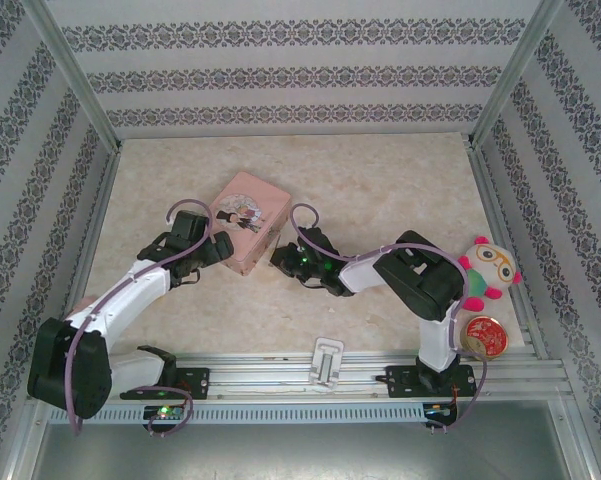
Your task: Unlock the padlock with the key
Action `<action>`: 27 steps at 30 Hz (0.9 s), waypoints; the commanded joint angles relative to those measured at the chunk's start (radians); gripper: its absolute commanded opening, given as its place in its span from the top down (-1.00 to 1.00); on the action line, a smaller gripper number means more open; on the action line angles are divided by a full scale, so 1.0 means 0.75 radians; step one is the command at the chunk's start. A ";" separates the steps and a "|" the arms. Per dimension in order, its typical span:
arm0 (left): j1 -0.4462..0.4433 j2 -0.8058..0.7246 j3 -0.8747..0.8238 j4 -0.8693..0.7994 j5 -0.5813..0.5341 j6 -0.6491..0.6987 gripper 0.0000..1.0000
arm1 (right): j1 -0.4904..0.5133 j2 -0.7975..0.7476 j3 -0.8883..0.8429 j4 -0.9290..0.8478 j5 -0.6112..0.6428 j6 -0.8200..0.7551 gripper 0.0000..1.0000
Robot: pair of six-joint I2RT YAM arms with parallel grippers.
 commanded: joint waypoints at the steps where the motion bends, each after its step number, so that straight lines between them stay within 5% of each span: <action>1: -0.009 0.010 -0.013 0.029 -0.022 0.013 -0.99 | -0.030 0.001 -0.016 0.127 0.067 0.034 1.00; 27: -0.009 -0.003 -0.029 0.008 -0.036 0.040 -0.99 | -0.039 0.033 -0.025 0.212 0.075 0.095 1.00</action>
